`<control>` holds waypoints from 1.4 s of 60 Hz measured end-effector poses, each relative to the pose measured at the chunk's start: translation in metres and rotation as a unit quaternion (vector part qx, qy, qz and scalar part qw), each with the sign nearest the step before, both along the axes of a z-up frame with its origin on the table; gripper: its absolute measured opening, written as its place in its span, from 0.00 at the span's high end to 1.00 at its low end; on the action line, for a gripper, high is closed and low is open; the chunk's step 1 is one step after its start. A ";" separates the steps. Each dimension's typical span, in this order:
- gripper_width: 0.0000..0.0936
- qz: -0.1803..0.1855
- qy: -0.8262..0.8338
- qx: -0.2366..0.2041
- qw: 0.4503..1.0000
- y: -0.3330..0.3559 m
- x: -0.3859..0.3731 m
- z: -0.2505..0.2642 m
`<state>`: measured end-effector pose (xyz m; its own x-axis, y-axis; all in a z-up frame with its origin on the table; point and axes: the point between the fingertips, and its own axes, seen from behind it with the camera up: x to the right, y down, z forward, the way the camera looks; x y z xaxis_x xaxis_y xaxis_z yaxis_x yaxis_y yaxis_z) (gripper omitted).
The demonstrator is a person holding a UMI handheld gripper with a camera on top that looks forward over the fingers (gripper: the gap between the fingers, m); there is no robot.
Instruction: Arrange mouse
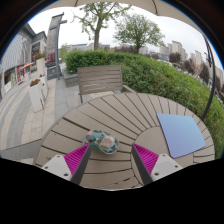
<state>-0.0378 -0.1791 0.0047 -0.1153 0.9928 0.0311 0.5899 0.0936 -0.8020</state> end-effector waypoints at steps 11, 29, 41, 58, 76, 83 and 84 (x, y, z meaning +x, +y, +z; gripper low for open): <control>0.09 -0.003 0.003 -0.001 1.000 -0.003 -0.024 -0.009; 0.09 -0.032 0.005 0.010 0.999 0.011 -0.067 -0.012; 0.13 -0.048 -0.010 -0.007 0.999 0.015 -0.075 -0.018; 0.57 -0.029 -0.018 -0.024 0.999 0.004 -0.069 -0.008; 0.57 -0.051 0.074 -0.027 0.996 0.094 -0.089 0.127; 0.57 -0.084 0.087 0.000 0.993 0.176 -0.104 0.138; 0.57 -0.090 0.086 0.005 0.992 0.187 -0.106 0.135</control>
